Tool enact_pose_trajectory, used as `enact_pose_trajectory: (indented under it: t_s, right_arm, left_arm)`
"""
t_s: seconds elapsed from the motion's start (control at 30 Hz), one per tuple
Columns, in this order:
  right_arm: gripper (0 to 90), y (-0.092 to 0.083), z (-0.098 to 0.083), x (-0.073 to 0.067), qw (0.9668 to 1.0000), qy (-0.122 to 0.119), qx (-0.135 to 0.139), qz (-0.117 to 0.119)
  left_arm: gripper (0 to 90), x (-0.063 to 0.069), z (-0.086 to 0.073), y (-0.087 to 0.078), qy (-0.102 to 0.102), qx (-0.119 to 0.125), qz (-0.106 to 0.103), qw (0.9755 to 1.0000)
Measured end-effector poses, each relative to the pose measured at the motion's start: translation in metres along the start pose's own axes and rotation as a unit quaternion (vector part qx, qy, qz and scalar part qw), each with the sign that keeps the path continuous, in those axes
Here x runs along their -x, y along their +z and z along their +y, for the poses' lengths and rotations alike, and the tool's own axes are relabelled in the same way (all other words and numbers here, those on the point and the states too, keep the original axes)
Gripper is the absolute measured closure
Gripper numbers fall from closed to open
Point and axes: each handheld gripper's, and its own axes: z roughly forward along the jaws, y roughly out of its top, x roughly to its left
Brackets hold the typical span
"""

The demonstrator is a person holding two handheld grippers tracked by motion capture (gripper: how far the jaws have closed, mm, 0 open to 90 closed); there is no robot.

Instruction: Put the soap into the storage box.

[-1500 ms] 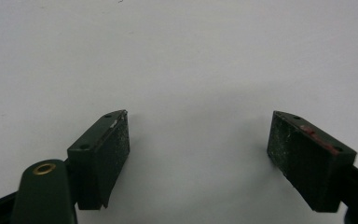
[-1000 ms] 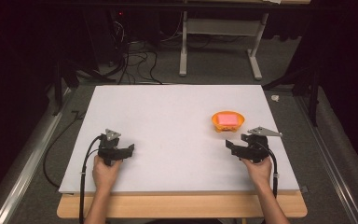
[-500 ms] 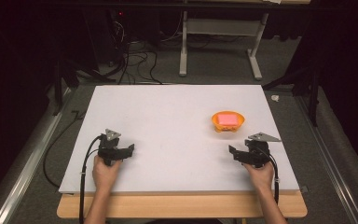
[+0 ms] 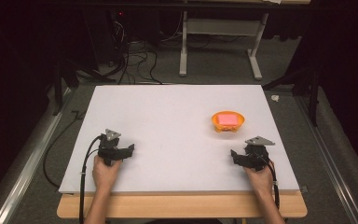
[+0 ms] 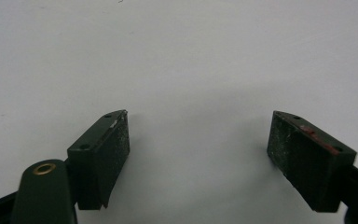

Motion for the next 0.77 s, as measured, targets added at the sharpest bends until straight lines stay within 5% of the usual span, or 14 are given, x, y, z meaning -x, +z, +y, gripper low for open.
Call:
enact_pose_trajectory:
  t_s: [0.77]
  right_arm:
    - [21.2, 0.0045, -0.0001, 0.0031, 0.9998, 0.008, -0.014, 0.013]
  left_arm:
    - [21.4, 0.0001, 0.0, 0.0, 0.0, 0.0, 0.0, 1.0]
